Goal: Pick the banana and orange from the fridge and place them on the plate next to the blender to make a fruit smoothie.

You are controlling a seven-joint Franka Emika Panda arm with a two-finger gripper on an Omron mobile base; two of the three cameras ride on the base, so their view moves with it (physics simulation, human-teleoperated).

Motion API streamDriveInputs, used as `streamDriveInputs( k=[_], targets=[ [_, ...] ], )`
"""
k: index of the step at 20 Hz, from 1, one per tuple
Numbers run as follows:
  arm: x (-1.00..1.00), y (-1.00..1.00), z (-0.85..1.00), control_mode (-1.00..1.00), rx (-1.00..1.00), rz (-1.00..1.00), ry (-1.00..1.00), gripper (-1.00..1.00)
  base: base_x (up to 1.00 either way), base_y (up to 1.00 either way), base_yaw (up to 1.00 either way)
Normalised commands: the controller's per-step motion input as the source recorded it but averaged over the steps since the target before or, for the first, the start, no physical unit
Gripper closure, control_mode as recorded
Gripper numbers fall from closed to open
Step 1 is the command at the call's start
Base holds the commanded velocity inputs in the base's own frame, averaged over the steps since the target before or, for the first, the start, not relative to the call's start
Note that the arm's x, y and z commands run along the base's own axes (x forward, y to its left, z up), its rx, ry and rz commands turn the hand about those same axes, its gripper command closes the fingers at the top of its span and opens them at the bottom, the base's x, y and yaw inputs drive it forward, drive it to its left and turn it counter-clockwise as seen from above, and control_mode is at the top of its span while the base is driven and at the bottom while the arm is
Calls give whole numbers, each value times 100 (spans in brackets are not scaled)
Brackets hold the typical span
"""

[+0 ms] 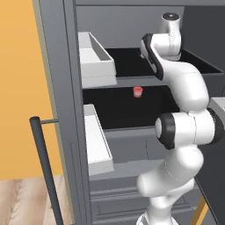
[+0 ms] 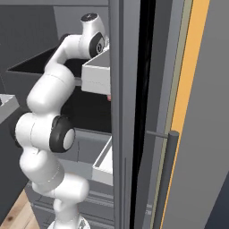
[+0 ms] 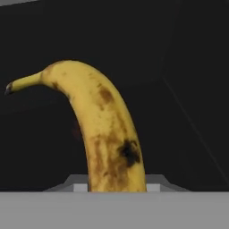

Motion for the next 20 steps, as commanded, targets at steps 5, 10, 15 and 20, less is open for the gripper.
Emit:
streamDriveInputs(
  k=[5, 10, 15, 20],
  targets=[
    [-35, 8, -8, -100, 0, 4, -29, 100, 0, 0, 0],
    [-99, 14, 33, -100, 0, 2, -26, 100, 0, 0, 0],
    [-100, 29, 28, -100, 0, 1, -11, 100, 0, 0, 0],
    [-100, 32, 34, -100, 0, 0, -1, 100, 0, 0, 0]
  ],
)
